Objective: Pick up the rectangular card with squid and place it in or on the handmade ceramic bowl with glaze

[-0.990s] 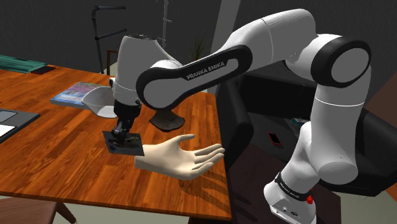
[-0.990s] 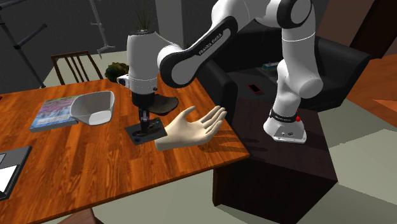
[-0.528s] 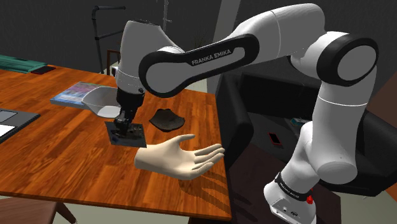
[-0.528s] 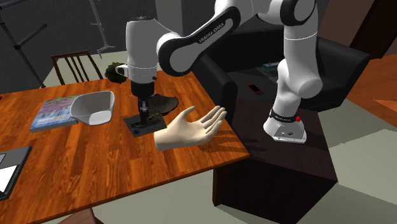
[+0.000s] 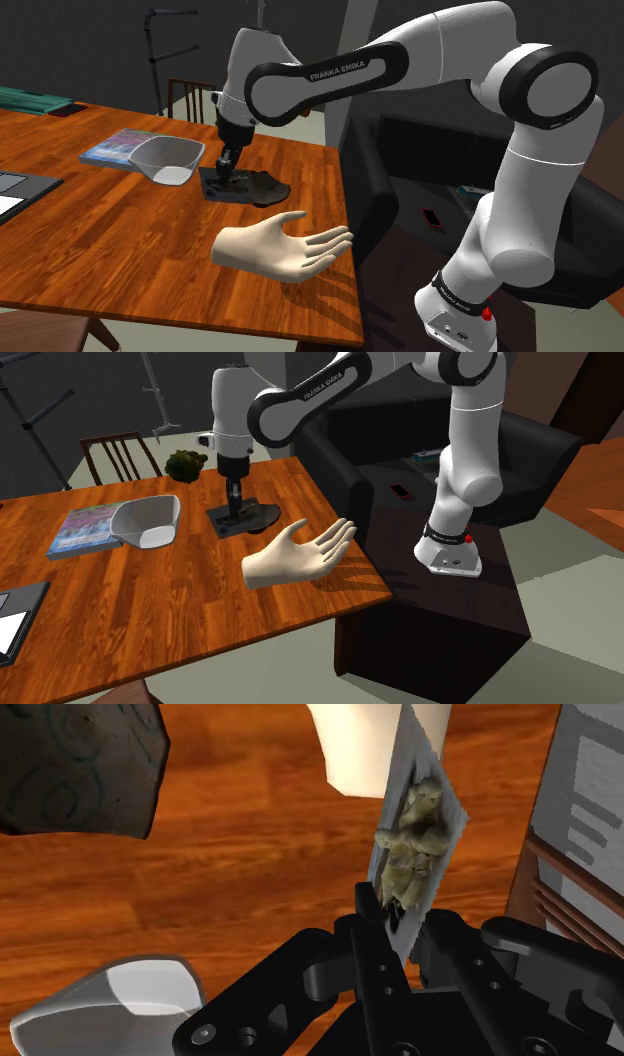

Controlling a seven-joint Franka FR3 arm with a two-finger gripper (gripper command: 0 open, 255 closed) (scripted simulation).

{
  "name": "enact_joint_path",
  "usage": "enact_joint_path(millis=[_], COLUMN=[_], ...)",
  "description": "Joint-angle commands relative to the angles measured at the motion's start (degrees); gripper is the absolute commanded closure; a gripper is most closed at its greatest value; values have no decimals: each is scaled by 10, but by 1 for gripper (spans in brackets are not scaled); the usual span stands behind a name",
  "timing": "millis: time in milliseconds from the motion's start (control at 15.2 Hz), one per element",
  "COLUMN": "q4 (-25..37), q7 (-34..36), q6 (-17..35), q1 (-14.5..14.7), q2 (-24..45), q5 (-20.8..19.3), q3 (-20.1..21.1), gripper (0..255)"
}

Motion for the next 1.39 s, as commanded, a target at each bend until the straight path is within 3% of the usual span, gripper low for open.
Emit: enact_joint_path(millis=[0,528,990,1320], q4=[2,19,72,48], q7=[-30,-138,-225,-230], q6=[-7,-35,-72,-38], q1=[-18,-83,-139,-139], q2=[-3,-2,26,37], q5=[8,33,47,49], q3=[-8,-41,-70,-69], gripper=[255,255,255,255])
